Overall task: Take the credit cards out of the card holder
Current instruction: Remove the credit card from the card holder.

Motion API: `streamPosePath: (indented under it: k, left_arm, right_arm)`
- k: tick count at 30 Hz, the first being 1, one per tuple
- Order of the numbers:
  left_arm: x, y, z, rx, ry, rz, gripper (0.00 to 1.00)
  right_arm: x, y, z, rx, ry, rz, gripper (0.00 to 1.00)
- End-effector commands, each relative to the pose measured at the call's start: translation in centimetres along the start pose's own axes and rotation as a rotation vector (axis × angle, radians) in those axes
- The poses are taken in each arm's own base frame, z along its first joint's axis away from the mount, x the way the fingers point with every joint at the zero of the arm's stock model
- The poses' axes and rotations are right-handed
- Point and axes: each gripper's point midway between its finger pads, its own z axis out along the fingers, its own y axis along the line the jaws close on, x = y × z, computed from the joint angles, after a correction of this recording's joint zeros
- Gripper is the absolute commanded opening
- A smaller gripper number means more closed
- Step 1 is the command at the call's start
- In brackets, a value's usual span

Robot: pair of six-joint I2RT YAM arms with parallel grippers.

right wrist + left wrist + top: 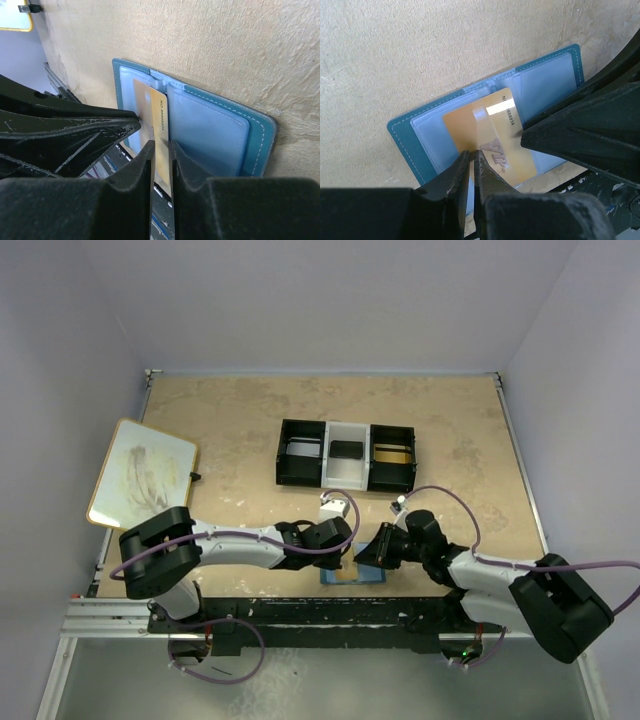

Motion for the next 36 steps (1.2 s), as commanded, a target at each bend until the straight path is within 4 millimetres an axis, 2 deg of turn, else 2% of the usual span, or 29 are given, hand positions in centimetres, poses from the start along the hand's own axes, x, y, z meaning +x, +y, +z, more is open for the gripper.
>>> streamPosePath:
  k: [1, 6, 13, 21, 26, 31, 34, 36]
  left_arm:
    - [0.6, 1.6, -0.5, -0.058, 0.008, 0.027, 0.06]
    - [-0.1, 1.6, -0.5, -0.065, -0.024, 0.004, 0.06]
    - [0.0, 1.8, -0.3, -0.075, -0.025, -0.003, 0.05]
    - [-0.7, 1.6, 0.1, -0.097, -0.055, -0.044, 0.07]
    - [-1.2, 0.8, 0.2, -0.079, -0.066, -0.071, 0.16]
    - [-1.5, 0.3, -0.1, -0.074, -0.06, -0.068, 0.17]
    - [-1.6, 0.2, -0.3, -0.067, -0.061, -0.064, 0.17]
    - [-1.3, 0.3, -0.2, -0.072, -0.051, -0.059, 0.16]
  right_arm:
    - [-0.5, 0.4, 0.1, -0.019, -0.017, -0.004, 0.21]
    - [-0.2, -0.3, 0.3, 0.006, 0.0, -0.01, 0.26]
    - [-0.6, -0.5, 0.3, 0.01, -0.031, -0.027, 0.35]
    - [1.1, -1.5, -0.2, 0.01, 0.018, -0.024, 0.47]
    - [0.8, -1.1, -0.2, -0.011, 0.001, -0.042, 0.47]
    - [1.0, -1.1, -0.3, -0.015, 0.008, -0.03, 0.47]
    - [0.8, -0.9, -0.1, -0.018, 0.008, -0.039, 0.44]
    - [0.7, -0.9, 0.0, -0.014, 0.011, -0.044, 0.36]
